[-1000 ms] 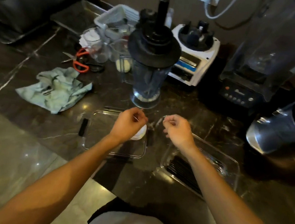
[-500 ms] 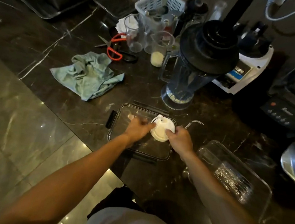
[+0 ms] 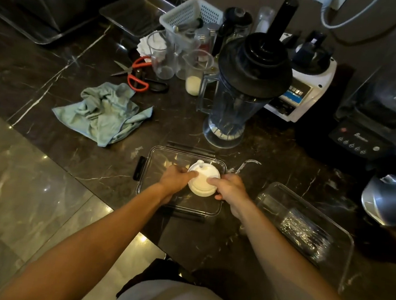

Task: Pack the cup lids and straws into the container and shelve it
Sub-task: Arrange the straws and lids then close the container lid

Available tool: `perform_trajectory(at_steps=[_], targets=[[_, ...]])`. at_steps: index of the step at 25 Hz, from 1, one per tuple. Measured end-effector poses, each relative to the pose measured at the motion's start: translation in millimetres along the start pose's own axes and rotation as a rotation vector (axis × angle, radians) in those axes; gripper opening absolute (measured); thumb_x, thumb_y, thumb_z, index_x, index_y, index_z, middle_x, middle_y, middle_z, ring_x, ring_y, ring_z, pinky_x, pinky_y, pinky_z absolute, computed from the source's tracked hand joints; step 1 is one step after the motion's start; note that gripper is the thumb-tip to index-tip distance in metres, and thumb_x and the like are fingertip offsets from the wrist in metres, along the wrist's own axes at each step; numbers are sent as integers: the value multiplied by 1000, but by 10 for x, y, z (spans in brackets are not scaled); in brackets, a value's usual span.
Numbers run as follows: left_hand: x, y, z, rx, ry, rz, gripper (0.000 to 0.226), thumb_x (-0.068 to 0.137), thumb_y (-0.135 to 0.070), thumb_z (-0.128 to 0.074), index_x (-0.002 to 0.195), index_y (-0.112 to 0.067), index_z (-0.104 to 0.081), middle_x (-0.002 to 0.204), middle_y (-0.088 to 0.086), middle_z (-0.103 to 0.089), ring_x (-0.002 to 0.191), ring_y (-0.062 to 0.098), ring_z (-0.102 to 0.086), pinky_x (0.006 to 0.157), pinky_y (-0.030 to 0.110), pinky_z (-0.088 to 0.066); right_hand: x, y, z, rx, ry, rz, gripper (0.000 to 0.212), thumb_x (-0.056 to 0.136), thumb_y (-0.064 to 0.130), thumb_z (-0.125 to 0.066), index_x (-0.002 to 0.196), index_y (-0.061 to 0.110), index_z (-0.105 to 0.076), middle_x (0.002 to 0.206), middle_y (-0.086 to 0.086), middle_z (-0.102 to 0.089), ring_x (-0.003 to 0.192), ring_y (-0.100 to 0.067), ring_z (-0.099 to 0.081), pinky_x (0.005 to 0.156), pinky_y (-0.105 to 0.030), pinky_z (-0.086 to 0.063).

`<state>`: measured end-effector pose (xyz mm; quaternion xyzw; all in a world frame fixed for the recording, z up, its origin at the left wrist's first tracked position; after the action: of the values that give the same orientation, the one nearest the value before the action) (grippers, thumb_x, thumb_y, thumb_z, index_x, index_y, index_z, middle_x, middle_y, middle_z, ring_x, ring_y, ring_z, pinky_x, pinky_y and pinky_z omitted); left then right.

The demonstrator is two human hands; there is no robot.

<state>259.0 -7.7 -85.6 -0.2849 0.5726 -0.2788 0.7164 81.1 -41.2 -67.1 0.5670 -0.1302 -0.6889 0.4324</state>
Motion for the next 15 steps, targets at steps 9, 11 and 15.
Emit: perform_trajectory(at_steps=[9,11,15], targets=[[-370,-895,-441,-85,116,-304,31,88,-32,-79,106,-8,-72,91,6,-76,69,6,-71,68,27,-60,-390,140,928,305,-107,231,28,93,26,-74,113,7,-71,90,-6,-71,77,-13,-64,61,-27,-52],[-455,-1052,-758,-95,155,-342,30,87,-28,-80,105,-6,-71,83,7,-74,65,10,-69,64,28,-60,-484,4,1255,387,-149,257,31,92,25,-76,115,5,-71,91,-8,-71,75,-13,-65,64,-30,-54],[-591,-1060,-1461,23,256,-364,29,89,-27,-78,109,-7,-72,93,5,-76,82,14,-70,66,21,-58,-707,-480,1769,477,-204,209,29,91,25,-78,112,5,-74,88,-9,-74,73,-17,-66,65,-32,-55]])
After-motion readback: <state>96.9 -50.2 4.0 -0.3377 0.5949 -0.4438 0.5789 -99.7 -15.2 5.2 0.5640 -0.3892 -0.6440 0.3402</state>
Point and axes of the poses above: each hand's wrist, its own x-axis towards the middle knuckle, its own z-axis out of the back of the hand, y = z × x, the point moved 3 cm from there along x, towards the middle knuckle
